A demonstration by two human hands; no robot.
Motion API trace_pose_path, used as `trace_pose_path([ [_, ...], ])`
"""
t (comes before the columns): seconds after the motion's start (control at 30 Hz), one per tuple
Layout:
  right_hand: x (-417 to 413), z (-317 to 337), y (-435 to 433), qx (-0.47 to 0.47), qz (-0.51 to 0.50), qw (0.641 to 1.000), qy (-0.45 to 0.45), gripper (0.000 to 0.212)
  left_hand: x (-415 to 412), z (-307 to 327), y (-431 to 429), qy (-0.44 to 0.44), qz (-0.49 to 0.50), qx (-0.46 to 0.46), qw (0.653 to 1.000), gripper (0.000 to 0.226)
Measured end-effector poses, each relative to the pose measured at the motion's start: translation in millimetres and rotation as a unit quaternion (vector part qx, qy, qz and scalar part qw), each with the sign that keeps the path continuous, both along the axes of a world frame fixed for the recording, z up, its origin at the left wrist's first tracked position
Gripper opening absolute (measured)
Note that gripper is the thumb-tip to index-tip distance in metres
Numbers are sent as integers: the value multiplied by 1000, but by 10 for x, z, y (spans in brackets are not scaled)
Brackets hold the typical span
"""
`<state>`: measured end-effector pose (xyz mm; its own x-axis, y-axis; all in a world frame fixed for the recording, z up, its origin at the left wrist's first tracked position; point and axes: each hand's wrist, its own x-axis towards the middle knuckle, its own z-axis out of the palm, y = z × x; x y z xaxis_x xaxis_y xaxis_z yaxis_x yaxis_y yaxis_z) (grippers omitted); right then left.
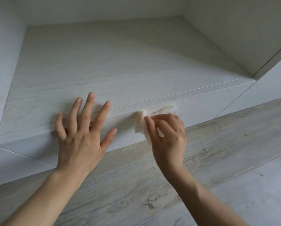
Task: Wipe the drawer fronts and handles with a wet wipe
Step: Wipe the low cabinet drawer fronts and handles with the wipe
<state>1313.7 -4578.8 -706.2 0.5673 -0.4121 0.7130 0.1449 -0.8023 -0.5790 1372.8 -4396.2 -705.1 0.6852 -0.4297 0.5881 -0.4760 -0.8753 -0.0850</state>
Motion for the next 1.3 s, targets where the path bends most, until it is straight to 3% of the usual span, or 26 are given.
trace_pose_path([
  [0.1,66,41,32,44,-43,997,47,24,10,-4,-2,-4,0,0,1000,61],
  [0.23,20,-75,50,-49,-27,998,34,24,22,-30,-1,-11,3,4,1000,61],
  [0.6,-116,-214,-232,-137,68,988,-18,13,46,-55,-4,-31,6,10,999,64],
  [0.7,3,-166,9,-183,107,977,-24,22,46,-68,16,-34,0,18,999,64],
  [0.93,-51,-109,-232,-97,53,994,-20,27,56,-59,7,-46,0,17,999,62],
  [1.13,37,-92,-144,-152,78,985,-37,14,79,-104,42,-63,-5,30,998,62],
  [1.3,-124,-134,-401,-101,49,993,-26,13,83,-88,29,-66,-6,28,997,61],
])
